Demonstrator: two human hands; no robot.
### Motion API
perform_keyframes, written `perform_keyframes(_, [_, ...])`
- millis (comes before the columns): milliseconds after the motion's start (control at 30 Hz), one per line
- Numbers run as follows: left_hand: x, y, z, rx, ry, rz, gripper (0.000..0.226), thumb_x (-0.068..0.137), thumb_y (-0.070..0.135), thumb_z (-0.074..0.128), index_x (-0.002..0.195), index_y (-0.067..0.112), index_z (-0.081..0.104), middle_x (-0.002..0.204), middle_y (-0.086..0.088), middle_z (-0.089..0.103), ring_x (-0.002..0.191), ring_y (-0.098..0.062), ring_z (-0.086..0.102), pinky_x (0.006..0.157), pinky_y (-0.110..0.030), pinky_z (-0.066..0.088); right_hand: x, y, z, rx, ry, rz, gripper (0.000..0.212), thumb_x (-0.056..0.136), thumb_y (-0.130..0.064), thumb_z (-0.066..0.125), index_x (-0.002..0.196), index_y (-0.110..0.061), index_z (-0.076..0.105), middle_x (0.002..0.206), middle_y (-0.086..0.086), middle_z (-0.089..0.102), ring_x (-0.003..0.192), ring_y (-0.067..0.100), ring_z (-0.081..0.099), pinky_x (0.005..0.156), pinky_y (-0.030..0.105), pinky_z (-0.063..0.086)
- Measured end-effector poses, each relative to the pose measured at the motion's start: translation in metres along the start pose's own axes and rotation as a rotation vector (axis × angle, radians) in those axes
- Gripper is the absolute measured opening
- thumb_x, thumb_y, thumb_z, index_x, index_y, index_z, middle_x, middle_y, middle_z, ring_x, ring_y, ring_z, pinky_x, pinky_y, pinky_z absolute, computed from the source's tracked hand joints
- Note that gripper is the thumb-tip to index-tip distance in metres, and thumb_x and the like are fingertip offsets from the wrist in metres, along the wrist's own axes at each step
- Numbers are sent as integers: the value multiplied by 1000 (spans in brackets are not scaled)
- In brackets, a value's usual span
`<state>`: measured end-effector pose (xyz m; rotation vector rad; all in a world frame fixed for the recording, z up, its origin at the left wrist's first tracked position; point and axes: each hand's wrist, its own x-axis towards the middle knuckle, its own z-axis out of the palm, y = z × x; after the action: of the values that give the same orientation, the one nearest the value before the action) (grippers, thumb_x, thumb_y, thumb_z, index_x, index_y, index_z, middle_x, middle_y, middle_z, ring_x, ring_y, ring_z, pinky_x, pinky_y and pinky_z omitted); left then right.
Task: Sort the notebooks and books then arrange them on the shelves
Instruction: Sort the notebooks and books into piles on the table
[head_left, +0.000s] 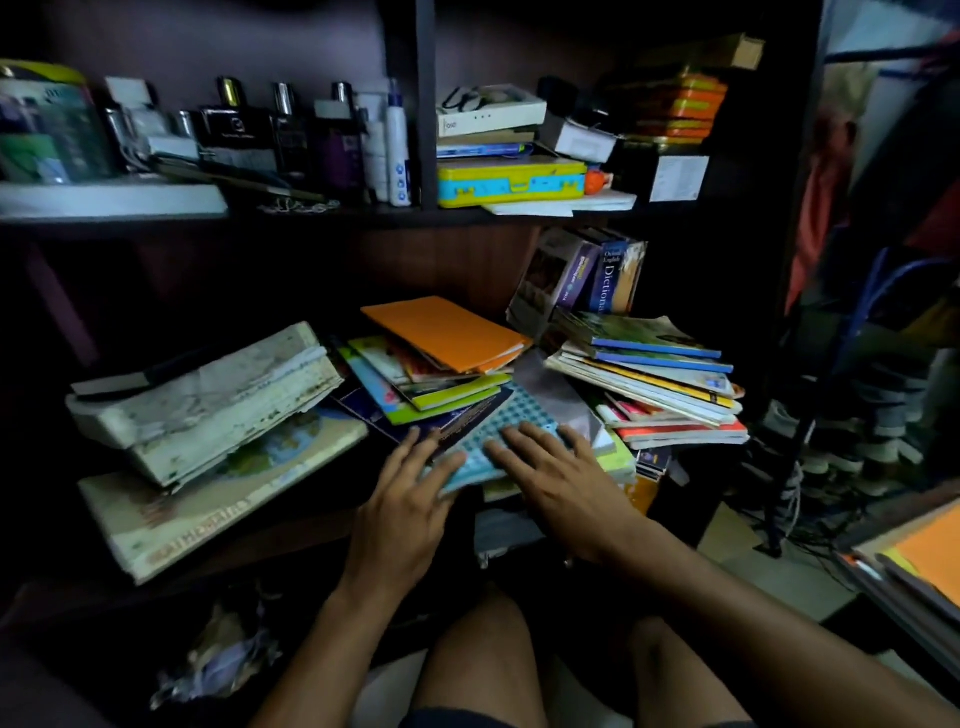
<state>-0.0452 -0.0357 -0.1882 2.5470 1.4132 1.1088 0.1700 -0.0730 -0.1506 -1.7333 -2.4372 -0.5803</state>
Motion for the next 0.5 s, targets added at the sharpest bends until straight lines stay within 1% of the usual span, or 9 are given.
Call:
perform_keyframes(33, [2, 1, 0, -48, 42, -26, 50, 90, 11, 72, 136, 29, 62, 151, -2, 51, 147, -21, 34, 102, -42, 47, -3, -1, -1, 16, 45, 30, 101, 76, -20, 77, 158, -23, 18, 159, 12, 35, 145, 31, 36, 111, 59, 35])
perform_keyframes(100, [5, 5, -1, -122, 113, -92, 45, 93, 7, 68, 134, 23, 64, 150, -4, 52, 146, -18, 34, 109, -39, 39, -12, -2, -3, 48, 130, 111, 111, 75, -29, 80, 161, -24, 10, 164, 13, 23, 151, 31, 23, 116, 62, 28])
perform_keyframes(167, [10, 10, -5, -158, 146, -145, 40, 94, 8, 67, 132, 20, 66, 147, -4, 54, 144, -18, 39, 110, -35, 36, -22, 3, -4, 92, 202, 172, 112, 73, -34, 82, 160, -25, 13, 165, 14, 18, 153, 33, 17, 117, 60, 25])
perform_keyframes(267, [14, 16, -9, -130, 175, -146, 36, 92, 8, 71, 127, 14, 70, 138, -7, 63, 135, -25, 52, 104, -40, 46, -38, 14, 1, 117, 304, 199, 101, 70, -17, 79, 156, -24, 27, 163, 18, 22, 150, 37, 23, 118, 53, 22])
perform_keyframes(333, [16, 17, -9, -69, 224, -129, 33, 88, 7, 75, 121, 9, 72, 127, -10, 69, 124, -30, 62, 93, -45, 54, -43, 21, 7, 109, 298, 216, 94, 69, -10, 76, 152, -21, 35, 161, 22, 26, 145, 37, 26, 116, 50, 23])
perform_keyframes(367, [16, 15, -9, -53, 247, -120, 32, 87, 7, 76, 119, 8, 73, 124, -11, 70, 120, -31, 64, 90, -46, 56, -43, 24, 10, 90, 274, 211, 88, 70, -10, 74, 149, -20, 38, 158, 23, 33, 143, 36, 28, 116, 50, 23])
perform_keyframes(400, [14, 11, -8, -51, 252, -113, 33, 86, 6, 77, 119, 8, 73, 123, -11, 71, 119, -32, 65, 89, -46, 56, -43, 27, 12, 54, 246, 192, 80, 71, -13, 70, 145, -20, 41, 152, 20, 43, 140, 34, 32, 115, 51, 22])
perform_keyframes(433, [13, 8, -6, -51, 241, -102, 34, 86, 5, 77, 119, 10, 73, 124, -10, 70, 121, -32, 64, 91, -46, 55, -41, 29, 12, 10, 219, 168, 71, 73, -18, 64, 141, -21, 45, 144, 15, 52, 135, 32, 40, 114, 53, 21])
perform_keyframes(500, [8, 6, 0, -27, 176, -66, 41, 83, 2, 77, 121, 15, 71, 130, -9, 66, 127, -31, 58, 96, -45, 52, -36, 31, 10, -28, 210, 130, 58, 75, -24, 54, 133, -24, 50, 131, 6, 60, 123, 29, 55, 111, 58, 23])
